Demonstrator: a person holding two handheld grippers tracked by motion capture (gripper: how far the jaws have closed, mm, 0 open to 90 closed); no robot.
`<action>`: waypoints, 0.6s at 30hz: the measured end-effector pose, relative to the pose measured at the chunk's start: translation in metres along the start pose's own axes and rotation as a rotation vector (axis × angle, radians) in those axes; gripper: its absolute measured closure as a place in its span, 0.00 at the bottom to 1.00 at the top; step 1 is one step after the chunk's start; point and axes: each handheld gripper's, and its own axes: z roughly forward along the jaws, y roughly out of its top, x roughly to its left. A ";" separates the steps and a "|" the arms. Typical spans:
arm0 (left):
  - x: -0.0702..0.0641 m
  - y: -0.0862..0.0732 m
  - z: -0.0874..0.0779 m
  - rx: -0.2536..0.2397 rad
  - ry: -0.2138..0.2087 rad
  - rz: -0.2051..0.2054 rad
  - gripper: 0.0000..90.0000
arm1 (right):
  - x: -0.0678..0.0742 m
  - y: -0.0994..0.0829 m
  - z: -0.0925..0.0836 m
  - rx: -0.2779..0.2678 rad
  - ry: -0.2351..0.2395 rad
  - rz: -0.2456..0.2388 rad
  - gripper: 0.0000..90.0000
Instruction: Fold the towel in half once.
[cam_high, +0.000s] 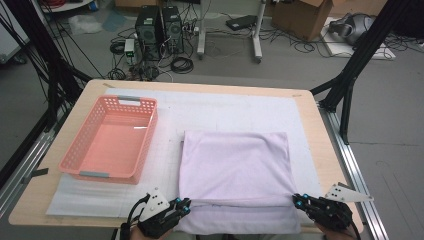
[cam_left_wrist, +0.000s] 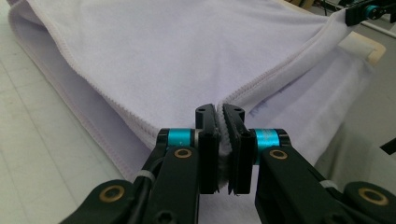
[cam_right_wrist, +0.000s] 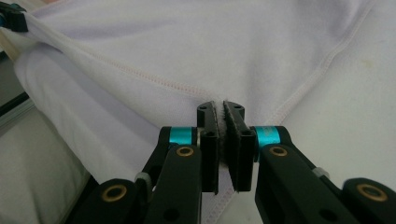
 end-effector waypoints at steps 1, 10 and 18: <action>0.000 -0.001 0.000 0.005 -0.005 0.002 0.94 | 0.000 -0.001 0.000 0.004 0.002 0.003 0.94; 0.001 -0.007 -0.004 0.044 -0.037 -0.013 0.94 | 0.003 -0.007 -0.002 0.059 0.029 0.004 0.94; 0.010 -0.004 0.000 0.022 -0.011 -0.046 0.57 | -0.001 -0.007 -0.005 0.038 0.028 0.035 0.70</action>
